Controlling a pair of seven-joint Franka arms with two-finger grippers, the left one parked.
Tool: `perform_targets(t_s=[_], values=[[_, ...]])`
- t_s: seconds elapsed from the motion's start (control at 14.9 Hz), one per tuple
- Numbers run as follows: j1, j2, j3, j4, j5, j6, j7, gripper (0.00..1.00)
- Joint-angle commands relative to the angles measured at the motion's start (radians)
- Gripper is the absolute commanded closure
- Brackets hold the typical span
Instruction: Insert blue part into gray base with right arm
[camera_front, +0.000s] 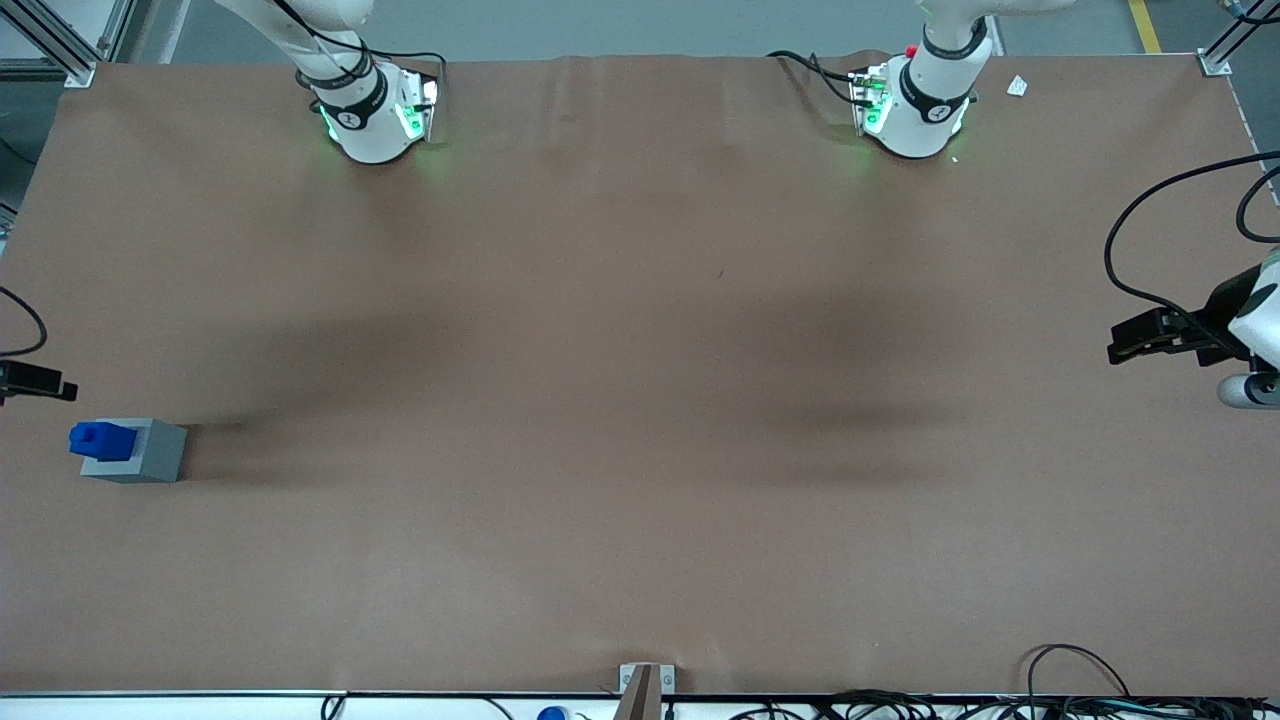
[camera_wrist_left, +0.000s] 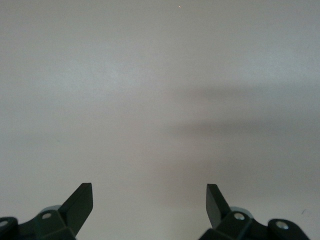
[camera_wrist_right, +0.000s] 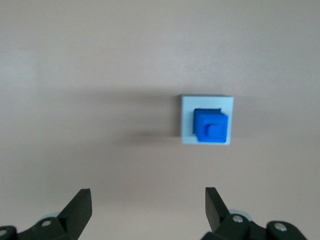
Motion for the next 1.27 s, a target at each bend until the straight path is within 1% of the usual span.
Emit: perform_targets(t_s=[0.0,0.13,0.34,0.54,0.6,0.74,0.8,0.87,1.01,1.14,1.21], values=[[0.053,-0.060,-0.002,-0.040,0.010,-0.032,0.083,0.00],[0.088,-0.102,-0.002,-0.042,0.007,-0.061,0.144,0.00],[0.165,-0.148,-0.004,-0.049,-0.002,-0.107,0.268,0.00],[0.225,-0.195,-0.004,-0.052,-0.007,-0.136,0.327,0.00],[0.249,-0.211,-0.004,-0.052,-0.022,-0.148,0.354,0.00],[0.314,-0.255,-0.002,-0.058,-0.073,-0.171,0.409,0.00],[0.353,-0.290,-0.002,-0.081,-0.100,-0.170,0.428,0.00],[0.374,-0.324,-0.002,-0.109,-0.116,-0.159,0.431,0.00],[0.380,-0.394,0.000,-0.173,-0.119,-0.127,0.431,0.00],[0.380,-0.474,0.000,-0.270,-0.117,-0.057,0.425,0.00],[0.380,-0.491,0.000,-0.291,-0.117,-0.036,0.422,0.00]])
